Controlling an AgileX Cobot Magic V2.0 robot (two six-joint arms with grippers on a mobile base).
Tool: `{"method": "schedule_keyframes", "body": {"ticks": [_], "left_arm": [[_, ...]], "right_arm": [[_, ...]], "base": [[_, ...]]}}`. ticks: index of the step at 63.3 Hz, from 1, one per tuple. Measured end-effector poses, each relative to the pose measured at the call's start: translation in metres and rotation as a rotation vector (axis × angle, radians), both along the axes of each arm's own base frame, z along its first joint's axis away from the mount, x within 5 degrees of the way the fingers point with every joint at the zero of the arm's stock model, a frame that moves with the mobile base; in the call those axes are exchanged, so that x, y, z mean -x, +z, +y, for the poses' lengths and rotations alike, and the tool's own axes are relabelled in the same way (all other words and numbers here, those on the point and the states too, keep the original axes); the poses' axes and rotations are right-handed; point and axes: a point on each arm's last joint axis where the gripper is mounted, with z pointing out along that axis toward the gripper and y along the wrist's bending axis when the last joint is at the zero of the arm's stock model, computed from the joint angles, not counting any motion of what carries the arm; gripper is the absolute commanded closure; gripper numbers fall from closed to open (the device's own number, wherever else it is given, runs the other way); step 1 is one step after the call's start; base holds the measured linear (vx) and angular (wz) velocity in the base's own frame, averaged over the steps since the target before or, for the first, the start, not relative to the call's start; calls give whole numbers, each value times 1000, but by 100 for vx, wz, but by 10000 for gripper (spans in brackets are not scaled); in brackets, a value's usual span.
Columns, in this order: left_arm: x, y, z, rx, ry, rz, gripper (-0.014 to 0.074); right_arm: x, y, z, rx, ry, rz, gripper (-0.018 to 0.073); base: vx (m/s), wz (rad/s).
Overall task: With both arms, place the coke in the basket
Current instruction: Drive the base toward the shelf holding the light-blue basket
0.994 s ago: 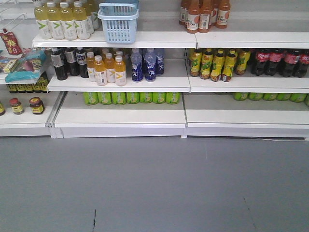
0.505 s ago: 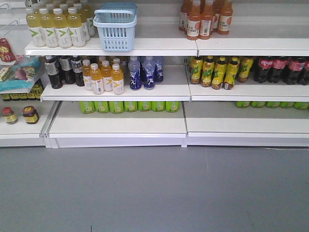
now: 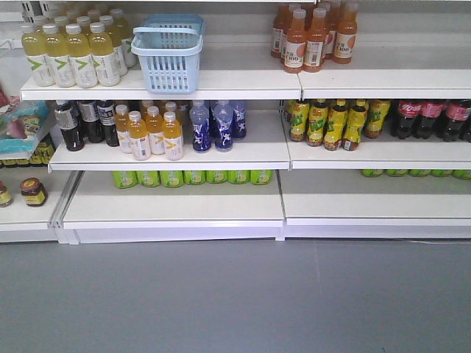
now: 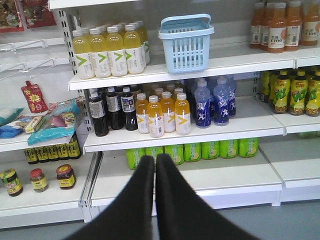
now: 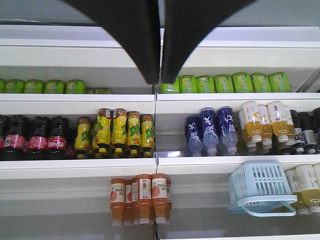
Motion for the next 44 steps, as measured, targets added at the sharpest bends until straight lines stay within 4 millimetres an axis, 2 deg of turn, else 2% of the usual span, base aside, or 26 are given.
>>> {"method": "schedule_keyframes", "body": {"ticks": [44], "left_arm": [[0,0,0,0,0,0,602]], "right_arm": [[0,0,0,0,0,0,564]], "base": [[20,-1]]}}
